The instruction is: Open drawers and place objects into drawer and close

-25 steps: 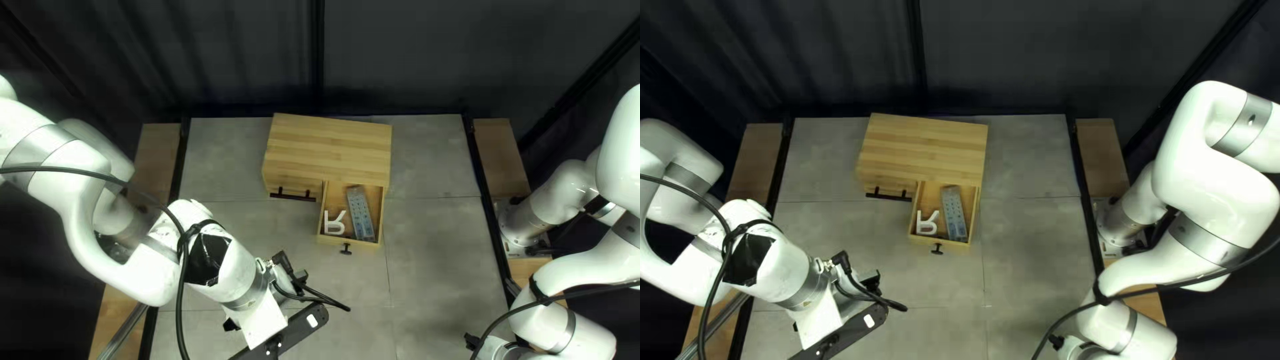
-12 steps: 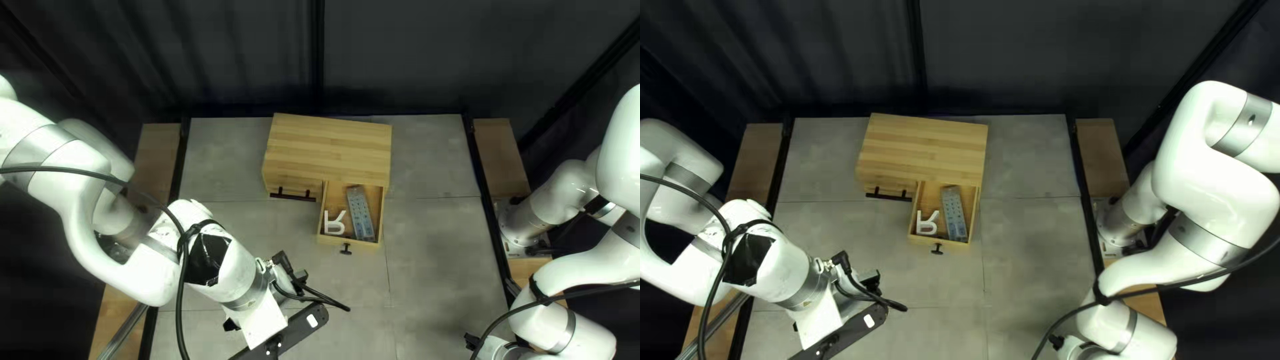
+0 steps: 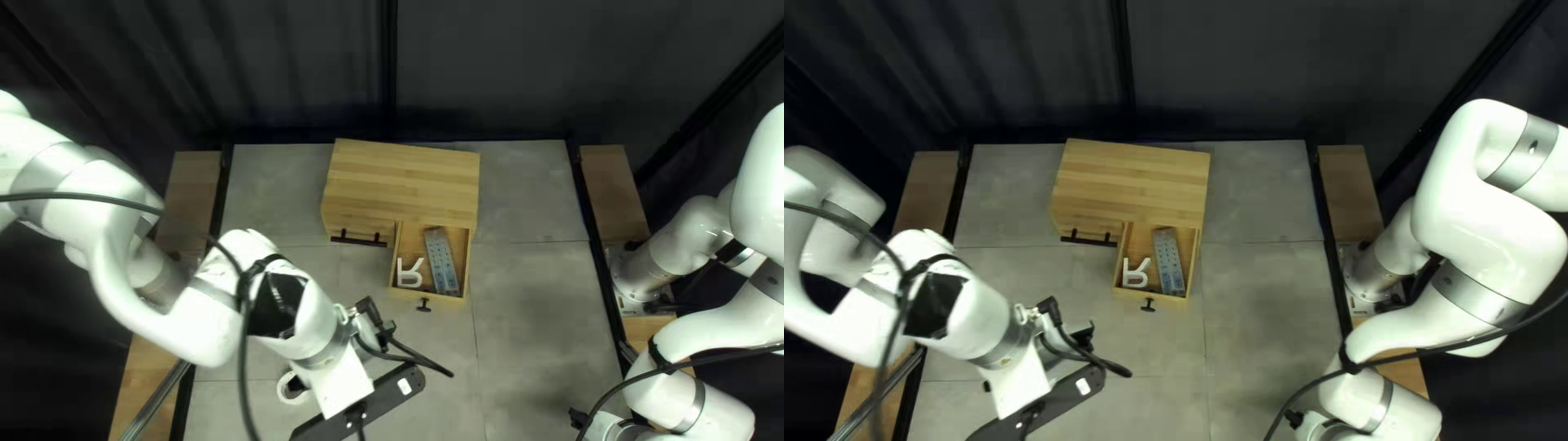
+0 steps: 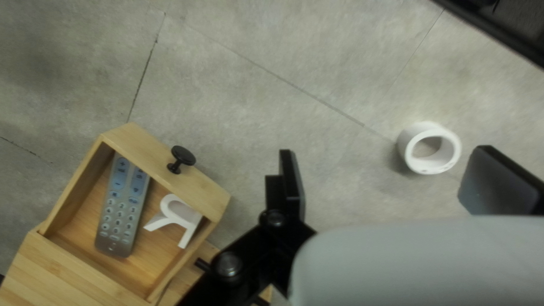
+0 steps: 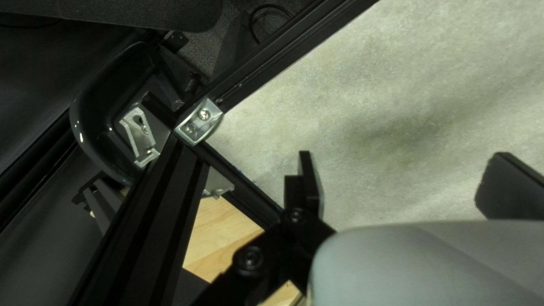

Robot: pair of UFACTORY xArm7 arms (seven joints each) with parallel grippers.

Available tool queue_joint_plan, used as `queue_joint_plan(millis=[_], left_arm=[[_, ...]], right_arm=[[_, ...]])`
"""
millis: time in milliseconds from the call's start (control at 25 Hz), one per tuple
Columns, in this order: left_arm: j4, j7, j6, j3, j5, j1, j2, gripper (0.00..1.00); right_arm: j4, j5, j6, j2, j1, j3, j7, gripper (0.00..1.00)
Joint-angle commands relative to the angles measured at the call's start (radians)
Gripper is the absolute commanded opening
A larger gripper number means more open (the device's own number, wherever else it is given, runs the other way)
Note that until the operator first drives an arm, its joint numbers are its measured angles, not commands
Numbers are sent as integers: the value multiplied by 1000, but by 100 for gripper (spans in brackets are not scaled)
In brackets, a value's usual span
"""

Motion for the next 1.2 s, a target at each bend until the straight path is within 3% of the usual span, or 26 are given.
queue_joint_plan(millis=[40, 280, 680, 800, 1040, 1200], left_arm=[[-22, 72, -37, 36, 18, 36, 45, 100], [-26, 229, -40, 87, 40, 90, 64, 100], [-26, 229, -40, 87, 40, 90, 64, 100], [28, 314, 17, 86, 44, 93, 97, 100], [101, 524, 89, 115, 146, 124, 110, 100], [152, 625, 85, 136, 183, 149, 147, 100]], right_arm=[[0, 0, 0, 0, 0, 0, 0, 100], [0, 0, 0, 0, 0, 0, 0, 100], [0, 0, 0, 0, 0, 0, 0, 100], [0, 0, 0, 0, 0, 0, 0, 100], [0, 0, 0, 0, 0, 0, 0, 100], [0, 0, 0, 0, 0, 0, 0, 100]])
